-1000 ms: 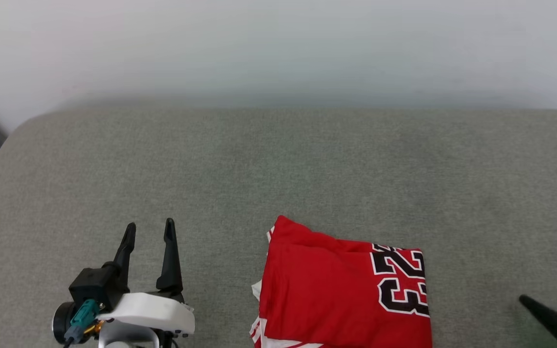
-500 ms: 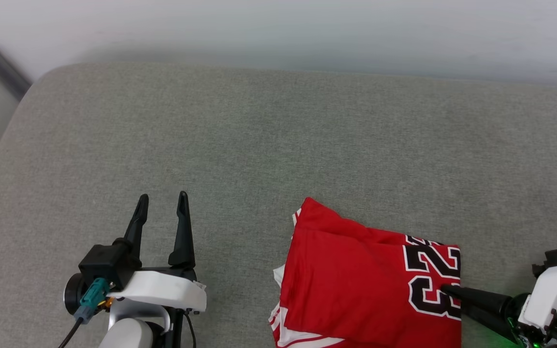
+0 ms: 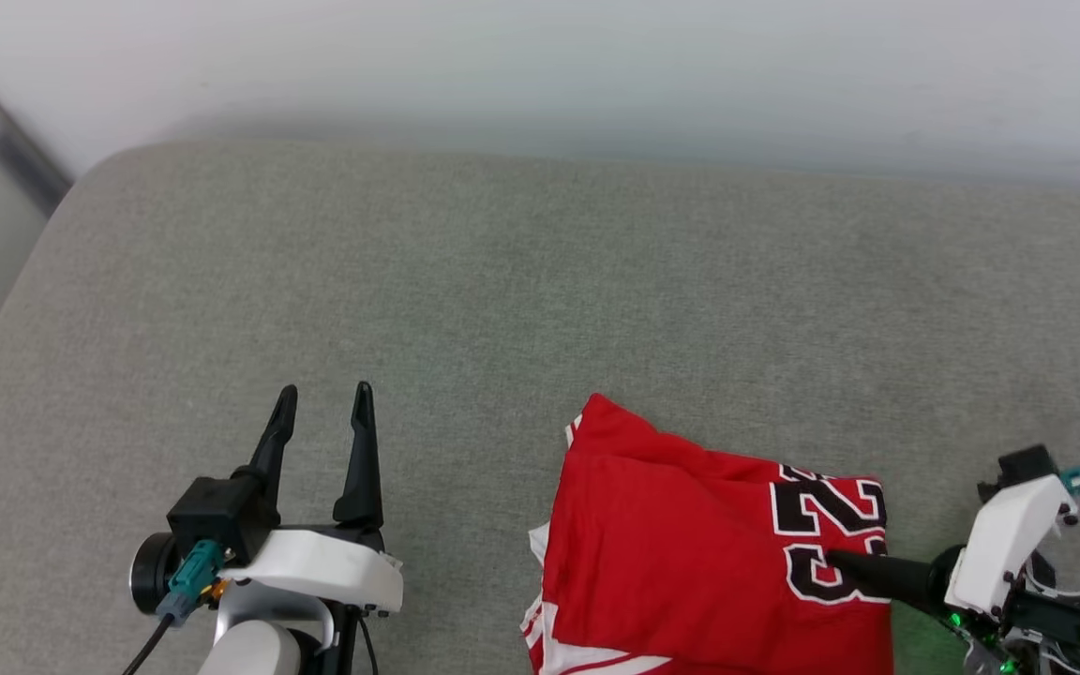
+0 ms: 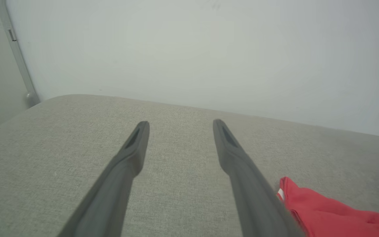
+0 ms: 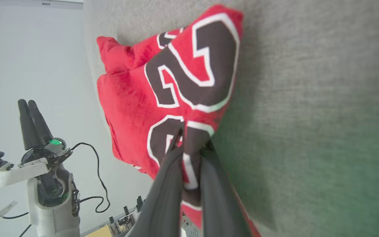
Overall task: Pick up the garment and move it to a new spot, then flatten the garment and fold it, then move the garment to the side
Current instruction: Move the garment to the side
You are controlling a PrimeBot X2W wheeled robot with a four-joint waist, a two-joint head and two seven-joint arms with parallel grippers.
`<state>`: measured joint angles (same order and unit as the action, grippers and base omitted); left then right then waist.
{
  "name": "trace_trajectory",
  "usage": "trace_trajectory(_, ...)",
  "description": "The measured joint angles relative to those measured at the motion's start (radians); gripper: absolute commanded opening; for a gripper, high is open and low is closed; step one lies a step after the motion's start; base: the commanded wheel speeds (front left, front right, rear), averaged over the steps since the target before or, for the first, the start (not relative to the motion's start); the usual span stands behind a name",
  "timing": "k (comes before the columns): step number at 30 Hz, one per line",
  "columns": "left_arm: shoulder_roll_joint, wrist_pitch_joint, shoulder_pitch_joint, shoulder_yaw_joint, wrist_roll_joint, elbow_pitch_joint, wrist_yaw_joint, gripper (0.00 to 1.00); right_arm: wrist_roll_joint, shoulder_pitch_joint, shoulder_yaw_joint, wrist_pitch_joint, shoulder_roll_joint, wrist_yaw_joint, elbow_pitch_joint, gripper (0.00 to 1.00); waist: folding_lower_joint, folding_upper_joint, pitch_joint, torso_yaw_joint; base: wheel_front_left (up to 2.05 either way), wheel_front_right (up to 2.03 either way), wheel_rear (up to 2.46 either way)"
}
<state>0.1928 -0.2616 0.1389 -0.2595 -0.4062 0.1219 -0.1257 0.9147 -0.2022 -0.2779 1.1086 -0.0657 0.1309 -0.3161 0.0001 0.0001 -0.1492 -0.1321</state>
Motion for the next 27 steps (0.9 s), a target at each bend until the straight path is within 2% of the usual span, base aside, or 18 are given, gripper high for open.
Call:
trace_trajectory(7,0.009,-0.001,-0.023,0.0,0.006,0.003,0.004,1.0,-0.173,0.011,0.155,-0.103,-0.114,0.0,0.077,0.0,0.0,0.0,0.049,0.073,0.0,0.0,0.0)
trace_trajectory(12,0.01,-0.001,-0.04,-0.006,0.006,-0.012,0.004,1.0,-0.274,0.012,0.221,-0.167,-0.186,0.0,0.068,0.0,0.0,0.0,0.07,0.158,0.0,0.0,0.0)
trace_trajectory(17,0.011,0.003,-0.042,-0.018,0.005,-0.04,0.007,1.0,-0.336,-0.032,0.268,-0.227,-0.231,0.0,0.026,0.0,0.0,0.0,0.073,0.261,0.0,0.0,0.0)
trace_trajectory(23,0.026,0.026,-0.008,-0.028,0.026,-0.102,0.002,1.0,-0.371,-0.132,0.307,-0.338,-0.269,0.0,-0.035,0.0,0.0,0.0,0.028,0.384,0.0,0.0,0.0)
trace_trajectory(27,0.049,0.058,0.044,-0.036,0.051,-0.154,0.001,1.0,-0.401,-0.211,0.304,-0.438,-0.304,0.0,-0.097,0.0,0.0,0.0,-0.048,0.432,0.0,0.0,0.0)
